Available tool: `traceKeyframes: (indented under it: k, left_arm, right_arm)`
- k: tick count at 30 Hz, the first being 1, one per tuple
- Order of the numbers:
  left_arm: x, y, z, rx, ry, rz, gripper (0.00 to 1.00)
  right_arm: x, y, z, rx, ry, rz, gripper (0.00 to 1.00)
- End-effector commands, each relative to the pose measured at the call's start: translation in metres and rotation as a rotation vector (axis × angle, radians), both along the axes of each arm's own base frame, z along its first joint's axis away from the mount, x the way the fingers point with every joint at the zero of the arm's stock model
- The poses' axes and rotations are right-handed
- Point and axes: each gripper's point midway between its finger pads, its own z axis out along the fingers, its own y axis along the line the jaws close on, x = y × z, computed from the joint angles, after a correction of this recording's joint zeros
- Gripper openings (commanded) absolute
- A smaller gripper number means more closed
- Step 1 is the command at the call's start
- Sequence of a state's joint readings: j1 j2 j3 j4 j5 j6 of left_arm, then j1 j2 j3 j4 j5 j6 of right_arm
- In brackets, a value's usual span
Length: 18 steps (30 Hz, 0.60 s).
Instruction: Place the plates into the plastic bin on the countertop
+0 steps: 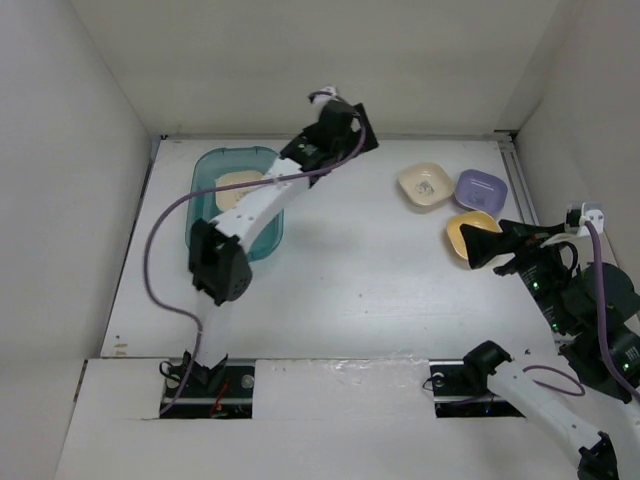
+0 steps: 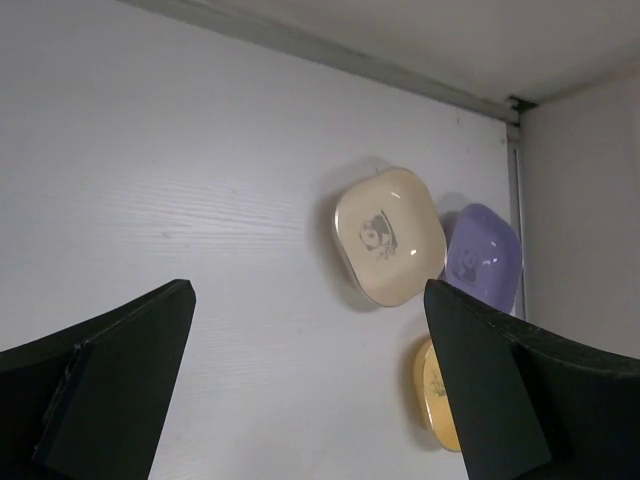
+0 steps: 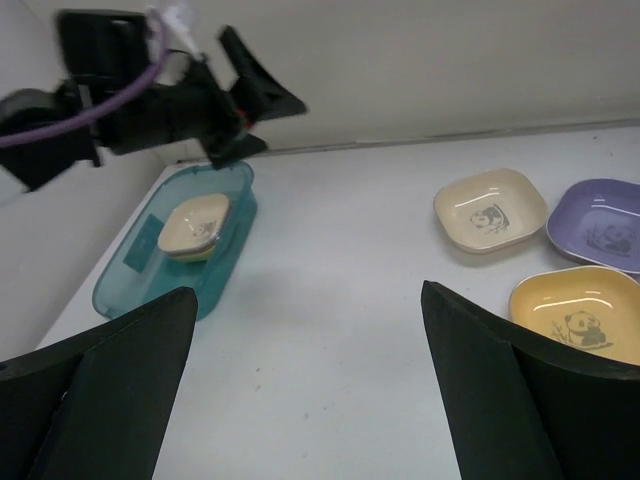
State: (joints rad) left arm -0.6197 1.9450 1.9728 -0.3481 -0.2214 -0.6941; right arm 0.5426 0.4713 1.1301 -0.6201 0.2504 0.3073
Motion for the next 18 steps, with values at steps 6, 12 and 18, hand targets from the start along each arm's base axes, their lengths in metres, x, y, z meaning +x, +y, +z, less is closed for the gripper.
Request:
traceKeyframes:
  k: [6,12,18]
  left_arm:
    - [0.02,-0.102,-0.085,-0.116,0.191,-0.084,0.94]
    - [0.017,-0.144,-0.118,-0.23,0.242,-0.2,0.93]
    - [0.012,-0.166,-0.147,-0.265,0.277,-0.232,0.93]
  right_arm:
    - [-0.013,-0.013,0.016,0.045,-0.049,-0.026,1.0]
    - [-0.017,-0.015,0.016,0.044,-0.048,-0.026,1.0]
    - [-0.019,-0.014,0.014,0.044,-0.048,-0.017,1.0]
